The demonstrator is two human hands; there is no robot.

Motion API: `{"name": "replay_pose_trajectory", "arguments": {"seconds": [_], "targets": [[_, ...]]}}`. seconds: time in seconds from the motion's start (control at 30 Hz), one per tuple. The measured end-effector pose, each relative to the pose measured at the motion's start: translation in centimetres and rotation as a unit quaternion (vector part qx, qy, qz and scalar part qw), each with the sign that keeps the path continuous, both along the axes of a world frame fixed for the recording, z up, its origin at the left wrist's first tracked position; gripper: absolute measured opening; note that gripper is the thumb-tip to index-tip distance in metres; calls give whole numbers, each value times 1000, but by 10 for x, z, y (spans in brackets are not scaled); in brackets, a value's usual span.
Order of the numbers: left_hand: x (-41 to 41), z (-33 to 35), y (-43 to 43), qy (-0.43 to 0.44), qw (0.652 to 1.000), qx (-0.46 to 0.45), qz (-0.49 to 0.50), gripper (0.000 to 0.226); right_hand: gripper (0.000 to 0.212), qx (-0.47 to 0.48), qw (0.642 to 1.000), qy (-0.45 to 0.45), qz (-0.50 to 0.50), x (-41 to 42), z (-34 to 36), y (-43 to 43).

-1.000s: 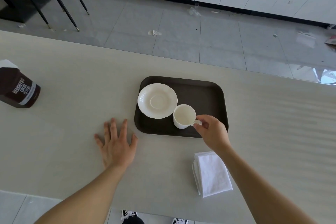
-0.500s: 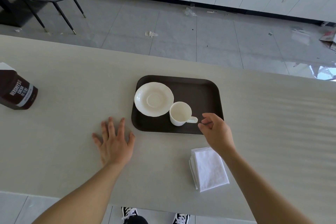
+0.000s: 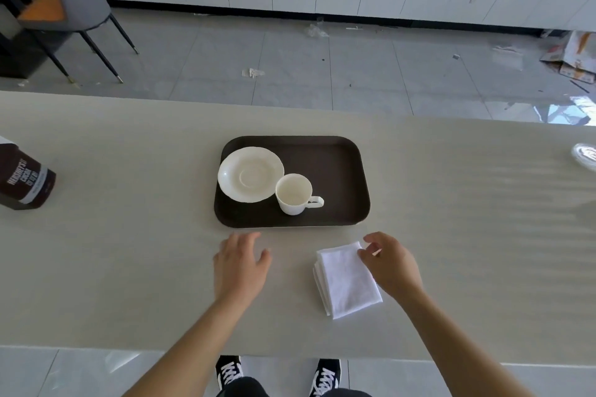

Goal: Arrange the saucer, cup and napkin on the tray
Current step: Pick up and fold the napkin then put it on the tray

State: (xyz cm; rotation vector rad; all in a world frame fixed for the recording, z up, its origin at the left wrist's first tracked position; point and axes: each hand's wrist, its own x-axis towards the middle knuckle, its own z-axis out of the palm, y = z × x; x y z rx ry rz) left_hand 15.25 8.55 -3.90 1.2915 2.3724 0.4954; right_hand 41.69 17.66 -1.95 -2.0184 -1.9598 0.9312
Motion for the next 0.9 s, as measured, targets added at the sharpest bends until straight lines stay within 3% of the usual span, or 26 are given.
{"name": "replay_pose_trajectory", "arguments": {"seconds": [0.23, 0.33, 0.5, 0.77, 0.9], "targets": [[41, -2, 0, 50, 998, -19, -26, 48, 59, -42, 995, -89, 10, 18, -5, -17], [70, 0, -5, 42, 997, -15, -65, 51, 60, -57, 994, -94, 9, 19, -9, -24], [103, 4, -6, 59, 989, -85, -103, 65, 52, -58, 994, -90, 15, 14, -12, -29], [109, 8, 2, 3, 996, -81, -48, 28, 16, -71, 993, -89, 21, 9, -10, -26], [109, 16, 9, -28, 998, -31, -35, 18, 17, -76, 996, -44, 8, 7, -9, -25]]}}
